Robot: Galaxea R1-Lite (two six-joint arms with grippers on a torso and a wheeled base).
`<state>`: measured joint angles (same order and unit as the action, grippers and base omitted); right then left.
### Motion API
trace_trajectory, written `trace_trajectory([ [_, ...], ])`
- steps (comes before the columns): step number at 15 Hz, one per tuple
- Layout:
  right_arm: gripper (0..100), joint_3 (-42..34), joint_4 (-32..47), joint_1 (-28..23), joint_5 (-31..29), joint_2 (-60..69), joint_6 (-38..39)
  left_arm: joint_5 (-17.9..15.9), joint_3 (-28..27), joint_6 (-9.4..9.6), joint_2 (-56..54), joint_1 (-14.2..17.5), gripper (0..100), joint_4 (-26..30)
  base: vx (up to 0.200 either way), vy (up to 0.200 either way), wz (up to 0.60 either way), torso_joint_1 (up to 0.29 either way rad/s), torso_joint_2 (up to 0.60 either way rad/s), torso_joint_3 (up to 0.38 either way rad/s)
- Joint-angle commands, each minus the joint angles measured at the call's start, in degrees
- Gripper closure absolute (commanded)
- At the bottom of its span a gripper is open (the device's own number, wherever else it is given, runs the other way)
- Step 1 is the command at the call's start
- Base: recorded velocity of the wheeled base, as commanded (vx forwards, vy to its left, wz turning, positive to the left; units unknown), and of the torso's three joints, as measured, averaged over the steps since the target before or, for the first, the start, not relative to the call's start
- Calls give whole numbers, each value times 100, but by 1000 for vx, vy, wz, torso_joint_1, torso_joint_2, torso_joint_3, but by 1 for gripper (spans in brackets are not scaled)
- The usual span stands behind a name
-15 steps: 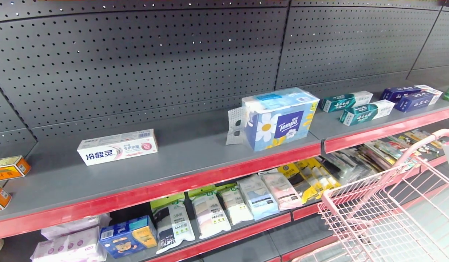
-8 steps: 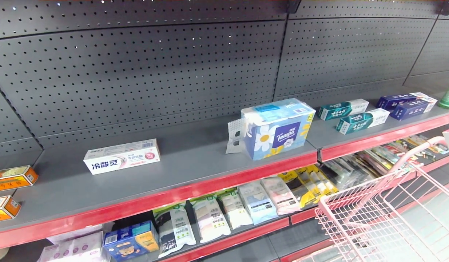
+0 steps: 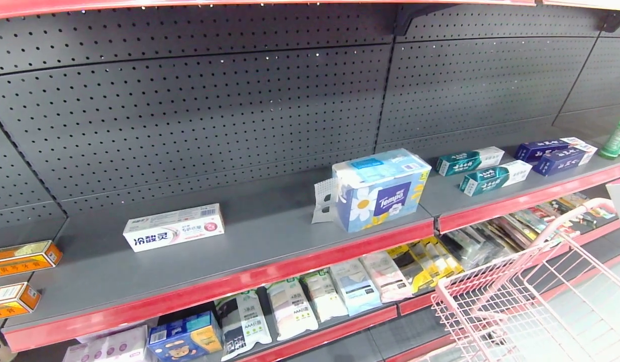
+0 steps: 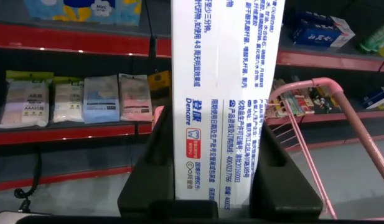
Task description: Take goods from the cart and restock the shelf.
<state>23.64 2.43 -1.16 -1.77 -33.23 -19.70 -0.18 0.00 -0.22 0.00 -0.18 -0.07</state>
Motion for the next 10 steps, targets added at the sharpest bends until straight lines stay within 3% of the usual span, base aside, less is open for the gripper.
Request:
trace_trajectory([
  [1, 100, -17, -5, -34, -34, 10, -87, 1, 0, -4, 9, 1, 0, -1, 0, 0, 0, 85, -237, -100],
  [10, 100, -52, -5, -121, -43, 27, -113, 1, 0, -4, 9, 1, 0, -1, 0, 0, 0, 0, 0, 0],
])
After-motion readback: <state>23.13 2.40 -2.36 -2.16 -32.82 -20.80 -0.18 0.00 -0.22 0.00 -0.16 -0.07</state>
